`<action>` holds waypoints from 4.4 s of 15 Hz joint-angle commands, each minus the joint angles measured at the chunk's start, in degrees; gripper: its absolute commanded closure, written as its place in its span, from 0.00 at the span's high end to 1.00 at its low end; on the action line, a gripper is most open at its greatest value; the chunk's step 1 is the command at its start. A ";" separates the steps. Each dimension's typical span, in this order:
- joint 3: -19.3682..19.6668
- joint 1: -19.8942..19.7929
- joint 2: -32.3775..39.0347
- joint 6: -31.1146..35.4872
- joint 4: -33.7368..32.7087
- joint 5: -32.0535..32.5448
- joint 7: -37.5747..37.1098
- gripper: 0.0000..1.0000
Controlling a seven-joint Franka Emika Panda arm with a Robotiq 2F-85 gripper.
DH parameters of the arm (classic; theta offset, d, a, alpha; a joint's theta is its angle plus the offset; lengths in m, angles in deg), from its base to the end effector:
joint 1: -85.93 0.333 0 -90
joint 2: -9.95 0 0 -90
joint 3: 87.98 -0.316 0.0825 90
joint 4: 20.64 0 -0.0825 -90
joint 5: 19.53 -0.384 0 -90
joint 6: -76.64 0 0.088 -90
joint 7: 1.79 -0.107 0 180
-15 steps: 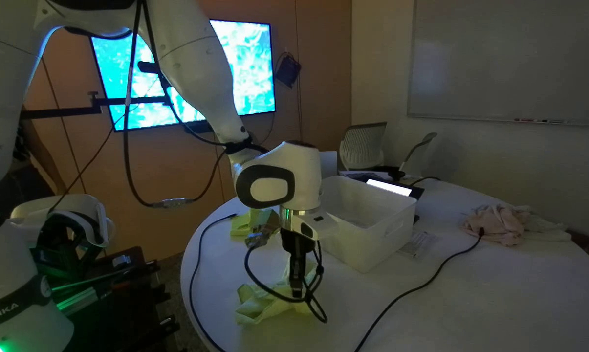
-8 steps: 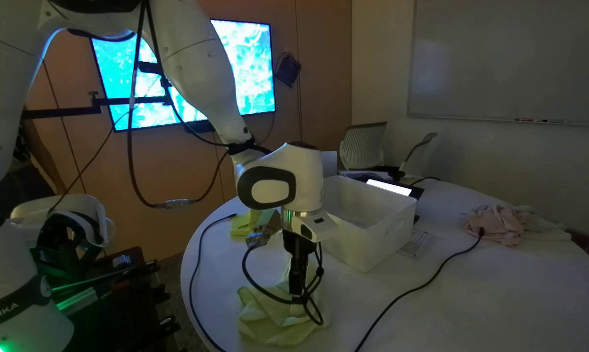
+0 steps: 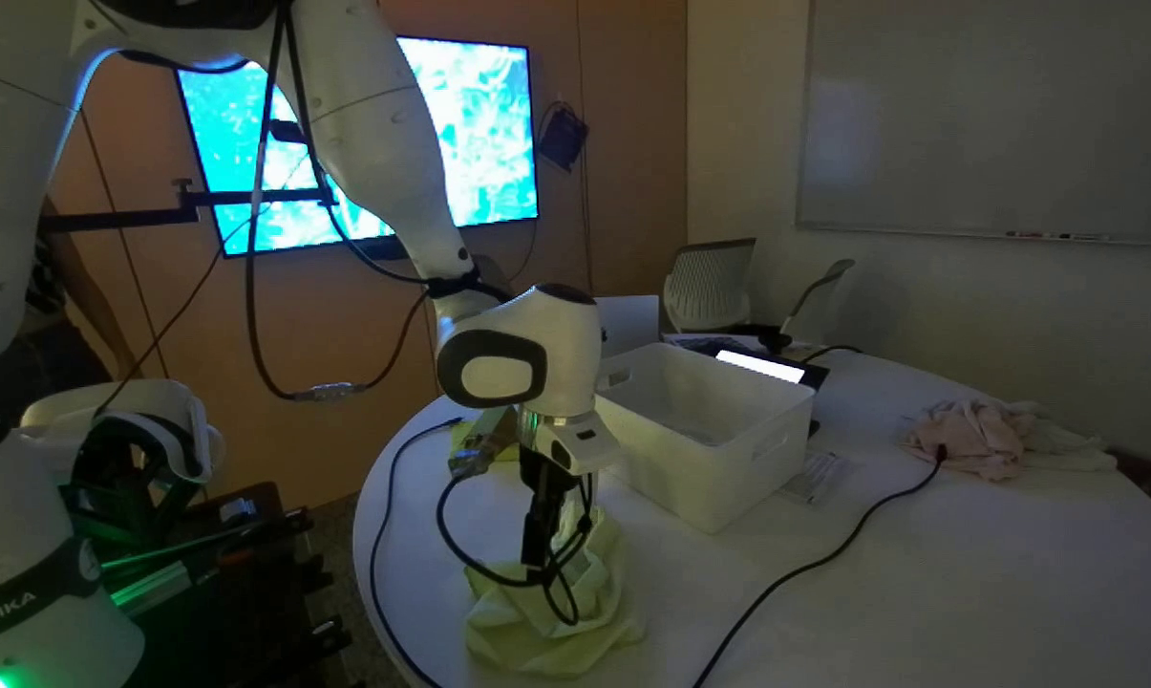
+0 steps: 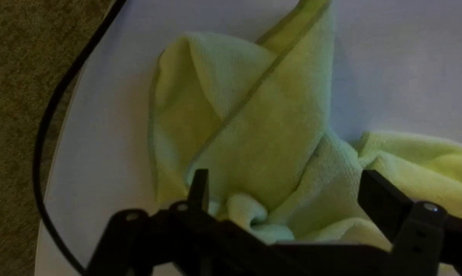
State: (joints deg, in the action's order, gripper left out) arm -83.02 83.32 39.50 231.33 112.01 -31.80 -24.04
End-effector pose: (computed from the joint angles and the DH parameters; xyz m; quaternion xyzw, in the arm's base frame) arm 0.4908 -0.0765 0.1103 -0.9354 0.3475 0.0641 0.0097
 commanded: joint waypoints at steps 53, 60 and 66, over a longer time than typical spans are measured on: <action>-14.19 -21.64 13.15 3.75 -6.01 -9.84 34.87 1.00; -14.34 -20.84 10.57 4.18 -4.53 -9.44 34.33 1.00; -13.43 -19.55 8.49 4.47 -3.01 -8.96 33.35 1.00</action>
State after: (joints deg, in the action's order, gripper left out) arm -96.80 62.86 50.80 234.70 106.68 -41.11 9.53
